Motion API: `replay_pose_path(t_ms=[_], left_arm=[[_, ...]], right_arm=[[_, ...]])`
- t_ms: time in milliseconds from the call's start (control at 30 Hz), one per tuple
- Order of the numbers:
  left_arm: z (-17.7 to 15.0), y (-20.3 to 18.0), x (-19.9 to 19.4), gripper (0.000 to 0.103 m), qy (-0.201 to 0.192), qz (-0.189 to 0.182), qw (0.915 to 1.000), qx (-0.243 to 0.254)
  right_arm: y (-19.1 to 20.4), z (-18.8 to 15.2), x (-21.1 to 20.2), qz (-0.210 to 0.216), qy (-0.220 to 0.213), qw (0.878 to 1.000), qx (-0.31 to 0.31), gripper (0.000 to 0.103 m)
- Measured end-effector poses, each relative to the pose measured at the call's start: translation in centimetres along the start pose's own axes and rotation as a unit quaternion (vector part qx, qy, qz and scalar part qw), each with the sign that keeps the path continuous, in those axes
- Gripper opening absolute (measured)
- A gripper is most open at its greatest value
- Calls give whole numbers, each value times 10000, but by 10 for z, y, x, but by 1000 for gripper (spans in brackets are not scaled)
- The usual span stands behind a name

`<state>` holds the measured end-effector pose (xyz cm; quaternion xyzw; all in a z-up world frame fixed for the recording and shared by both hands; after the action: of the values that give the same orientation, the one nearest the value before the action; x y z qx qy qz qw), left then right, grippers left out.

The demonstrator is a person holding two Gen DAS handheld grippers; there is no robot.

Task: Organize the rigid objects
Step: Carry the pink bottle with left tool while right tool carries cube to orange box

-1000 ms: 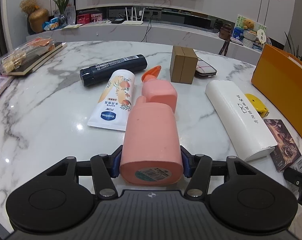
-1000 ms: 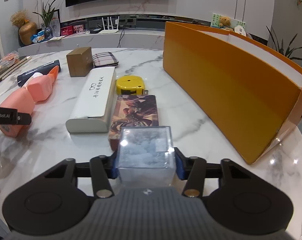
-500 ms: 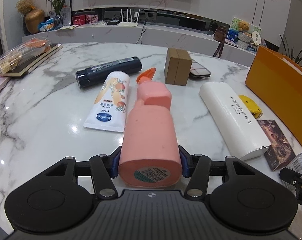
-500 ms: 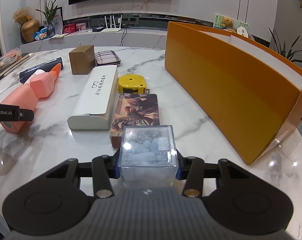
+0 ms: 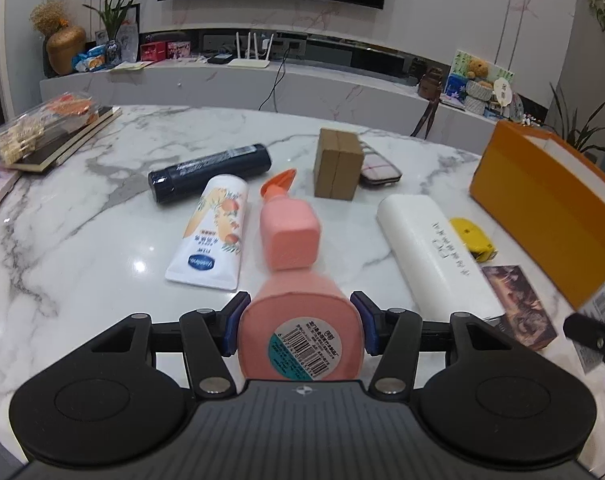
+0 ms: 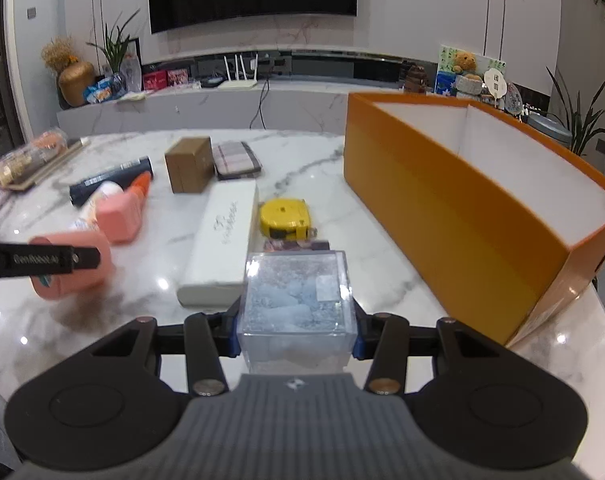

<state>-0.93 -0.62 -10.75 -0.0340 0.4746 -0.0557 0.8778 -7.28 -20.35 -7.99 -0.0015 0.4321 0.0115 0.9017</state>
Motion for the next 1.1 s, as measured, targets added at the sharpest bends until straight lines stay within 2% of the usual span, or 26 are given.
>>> replay_pose_path(t_ms=[133,367,600,933,1100], left_arm=[[2,-10,-7,63,-43,-37,9999,158],[3,-16,-9,63,47,-39,9996,267],[17,-25,-27,63,50,-85,9991,409],[66,-61,-81,63,-133,-449,9963,720],[89,-90,-109,63,-373,-646,9925,973]], right_arm=[[-4,11,-11,-32,-189,9998,46,47],[-15,18,-20,-27,-277,9994,213,47],[-18,30,-33,-12,-435,9987,252,47],[-39,94,-82,117,-820,9951,545,47],[-53,121,-112,40,-1074,9925,585,47]])
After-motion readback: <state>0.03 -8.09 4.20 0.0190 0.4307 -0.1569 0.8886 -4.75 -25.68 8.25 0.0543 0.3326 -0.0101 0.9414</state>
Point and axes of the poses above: each gripper's, at about its wrist camera, not at the fingertips, and x roughly the way its jaws point, y to its left, z to its top, the point moved 7 cm from there along x, roughly the way its jaws point, and after that the axes turned 14 degrees about y, right-handed, at the moved point
